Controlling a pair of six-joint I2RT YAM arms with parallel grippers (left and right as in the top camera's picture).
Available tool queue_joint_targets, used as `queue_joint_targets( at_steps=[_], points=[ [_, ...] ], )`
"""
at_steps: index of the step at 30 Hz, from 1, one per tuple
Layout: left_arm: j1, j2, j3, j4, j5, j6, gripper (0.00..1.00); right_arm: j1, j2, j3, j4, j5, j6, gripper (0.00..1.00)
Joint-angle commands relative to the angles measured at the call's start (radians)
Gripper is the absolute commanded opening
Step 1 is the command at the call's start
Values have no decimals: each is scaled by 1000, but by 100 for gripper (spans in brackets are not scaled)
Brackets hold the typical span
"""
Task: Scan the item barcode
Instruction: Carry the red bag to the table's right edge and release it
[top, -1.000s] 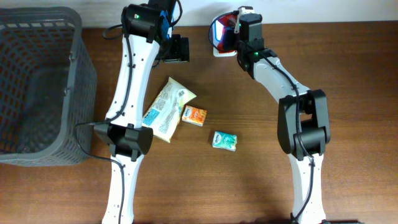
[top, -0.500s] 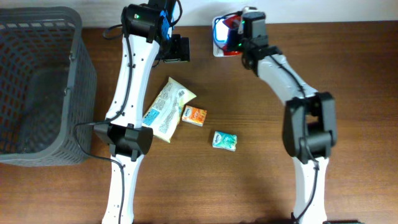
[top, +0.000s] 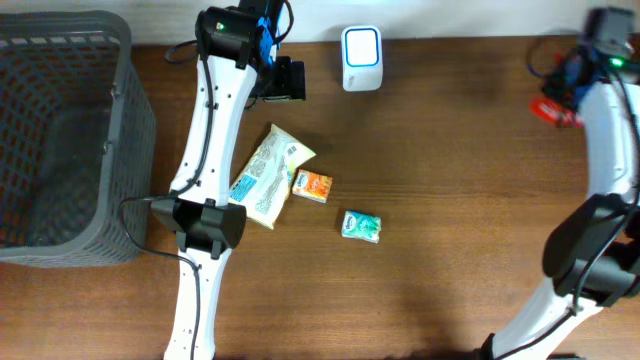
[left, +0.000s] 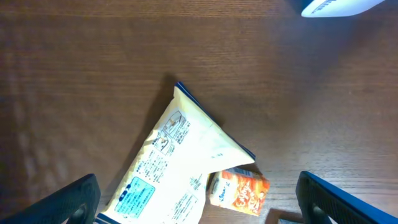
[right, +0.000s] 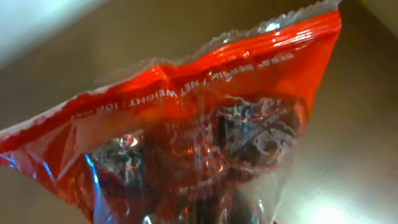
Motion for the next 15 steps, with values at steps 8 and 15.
queue_joint_targets(
  at_steps=[8,15],
  points=[
    [-5,7,11,-5,-7,-6,99,-320,65,-226,55,-79,11,4],
    [-5,7,11,-1,-7,-6,100,-375,60,-216,55,-86,0,63]
  ],
)
